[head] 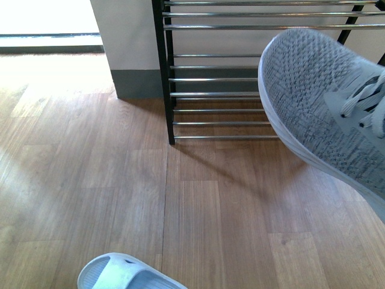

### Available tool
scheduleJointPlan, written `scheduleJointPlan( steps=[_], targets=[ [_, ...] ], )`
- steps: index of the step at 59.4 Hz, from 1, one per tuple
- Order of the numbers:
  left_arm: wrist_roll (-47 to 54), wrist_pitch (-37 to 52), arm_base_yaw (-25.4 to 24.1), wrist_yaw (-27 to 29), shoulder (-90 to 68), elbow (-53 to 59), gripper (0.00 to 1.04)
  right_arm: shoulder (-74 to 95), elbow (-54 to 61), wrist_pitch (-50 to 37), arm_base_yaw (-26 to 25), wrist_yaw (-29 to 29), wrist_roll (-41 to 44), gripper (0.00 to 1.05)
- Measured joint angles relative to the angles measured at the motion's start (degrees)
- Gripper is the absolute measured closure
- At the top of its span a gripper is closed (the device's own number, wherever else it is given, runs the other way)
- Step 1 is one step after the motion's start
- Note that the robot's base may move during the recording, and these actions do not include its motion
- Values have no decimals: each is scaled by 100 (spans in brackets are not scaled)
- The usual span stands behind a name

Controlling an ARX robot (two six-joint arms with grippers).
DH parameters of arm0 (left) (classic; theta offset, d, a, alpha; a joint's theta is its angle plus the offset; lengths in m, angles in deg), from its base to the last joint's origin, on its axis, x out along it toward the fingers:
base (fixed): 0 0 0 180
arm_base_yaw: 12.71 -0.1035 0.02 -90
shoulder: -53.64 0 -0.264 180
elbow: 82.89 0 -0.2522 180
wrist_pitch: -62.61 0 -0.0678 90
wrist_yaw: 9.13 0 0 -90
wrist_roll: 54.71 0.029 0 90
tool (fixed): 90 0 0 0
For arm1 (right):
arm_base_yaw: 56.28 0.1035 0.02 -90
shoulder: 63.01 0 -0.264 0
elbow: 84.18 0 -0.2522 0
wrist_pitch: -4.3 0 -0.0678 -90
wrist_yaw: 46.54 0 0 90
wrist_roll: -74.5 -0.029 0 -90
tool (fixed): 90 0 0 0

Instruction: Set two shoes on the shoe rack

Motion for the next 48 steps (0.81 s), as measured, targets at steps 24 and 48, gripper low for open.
scheduleJointPlan(
  steps=[24,48],
  targets=[
    [0,0,0,0,0,0,103,-833,79,101,118,-70,90,103],
    [0,0,-2,31,0,0,103,-835,85,101,138,-33,92,103]
  ],
)
